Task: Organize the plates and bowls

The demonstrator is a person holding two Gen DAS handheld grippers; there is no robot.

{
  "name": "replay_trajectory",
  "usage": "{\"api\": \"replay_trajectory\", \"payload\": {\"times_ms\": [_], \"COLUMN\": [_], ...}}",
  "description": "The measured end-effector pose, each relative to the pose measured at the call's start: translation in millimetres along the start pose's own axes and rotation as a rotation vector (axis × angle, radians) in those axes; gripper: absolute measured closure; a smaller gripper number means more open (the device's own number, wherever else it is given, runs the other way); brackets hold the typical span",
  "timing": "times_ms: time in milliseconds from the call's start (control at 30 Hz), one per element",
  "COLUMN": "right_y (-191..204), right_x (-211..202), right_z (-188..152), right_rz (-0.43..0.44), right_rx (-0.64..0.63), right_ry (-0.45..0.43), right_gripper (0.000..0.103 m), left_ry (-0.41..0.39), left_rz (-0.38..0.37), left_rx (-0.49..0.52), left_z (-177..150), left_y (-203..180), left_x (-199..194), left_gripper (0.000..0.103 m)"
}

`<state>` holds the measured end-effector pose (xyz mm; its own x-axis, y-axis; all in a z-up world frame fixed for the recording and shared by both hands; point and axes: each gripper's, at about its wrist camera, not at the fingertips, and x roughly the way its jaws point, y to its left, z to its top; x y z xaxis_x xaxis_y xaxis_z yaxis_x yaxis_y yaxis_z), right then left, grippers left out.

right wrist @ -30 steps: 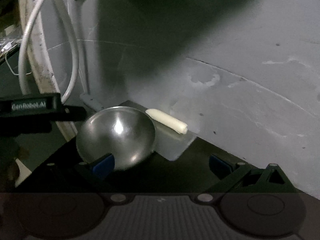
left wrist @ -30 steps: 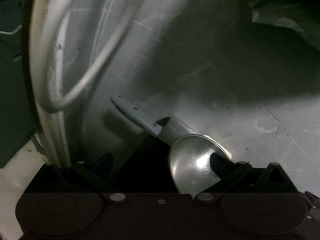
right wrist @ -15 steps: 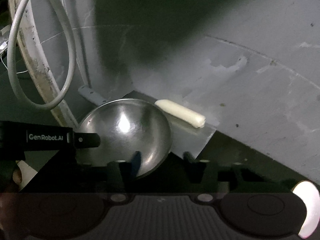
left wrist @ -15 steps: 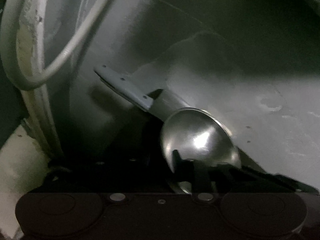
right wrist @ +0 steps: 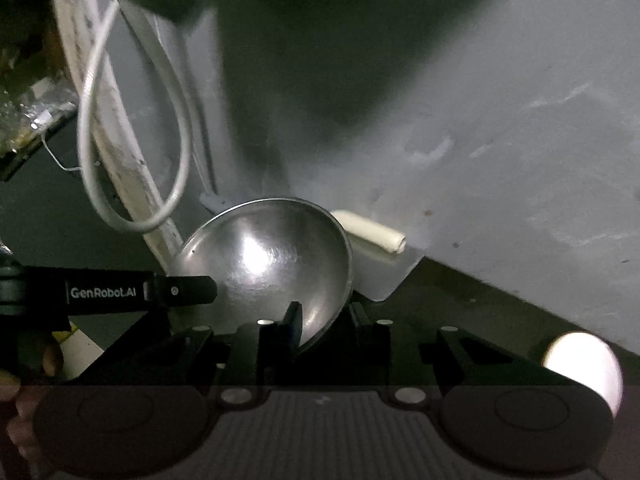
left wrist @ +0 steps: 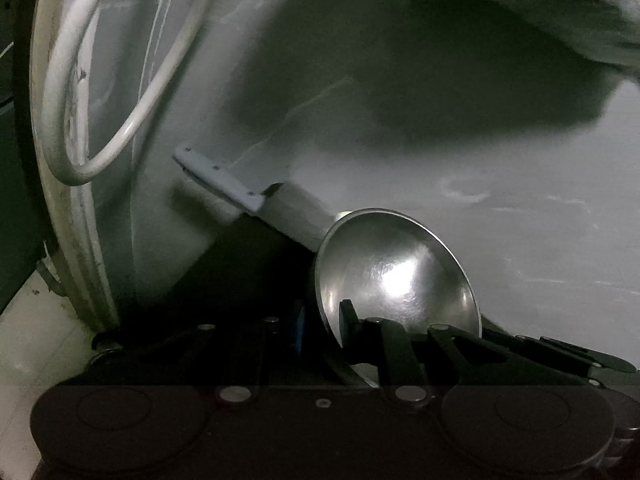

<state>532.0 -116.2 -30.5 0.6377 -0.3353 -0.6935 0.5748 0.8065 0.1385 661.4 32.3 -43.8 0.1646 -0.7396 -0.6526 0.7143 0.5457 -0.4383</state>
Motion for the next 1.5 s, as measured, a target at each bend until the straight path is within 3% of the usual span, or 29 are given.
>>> {"api": "replay_trajectory", "payload": {"times_ms": [300, 500, 700, 867, 1167, 1500], "right_y": [-60, -135, -210, -257, -306, -317], "right_x": [-112, -189, -250, -295, -313, -289], "right_z": [-37, -91, -149, -188, -229, -228], "right_rz": [0.018, 0.018, 0.095, 0.138, 0.201, 0.246], "right_rx": [0.018, 0.024, -0.007, -0.034, 0.002, -0.027], "right_ry": [-0.094, -0.122, -0.099, -0.026, 0.045, 0.119], "right_gripper": [0.076, 0.076, 0.076, 0.076, 0.076, 0.076], "left_ry": [-0.063, -0.111, -0.107, -0.041, 0.062, 0.084], "left_rz": [-0.041, -0.088, -0.016, 0.034, 0.114, 0.174], "left_rx": [0.075, 0.116, 0.091, 0.06, 0.08, 0.045], "left_z": [-51, -120, -212, -270, -323, -330], "left_y": [-99, -187, -274, -327, -372, -372], "left_x": [-53, -73, -86, -95, -88, -73], "left_gripper": [0.086, 0.085, 0.085, 0.085, 0.083, 0.082]}}
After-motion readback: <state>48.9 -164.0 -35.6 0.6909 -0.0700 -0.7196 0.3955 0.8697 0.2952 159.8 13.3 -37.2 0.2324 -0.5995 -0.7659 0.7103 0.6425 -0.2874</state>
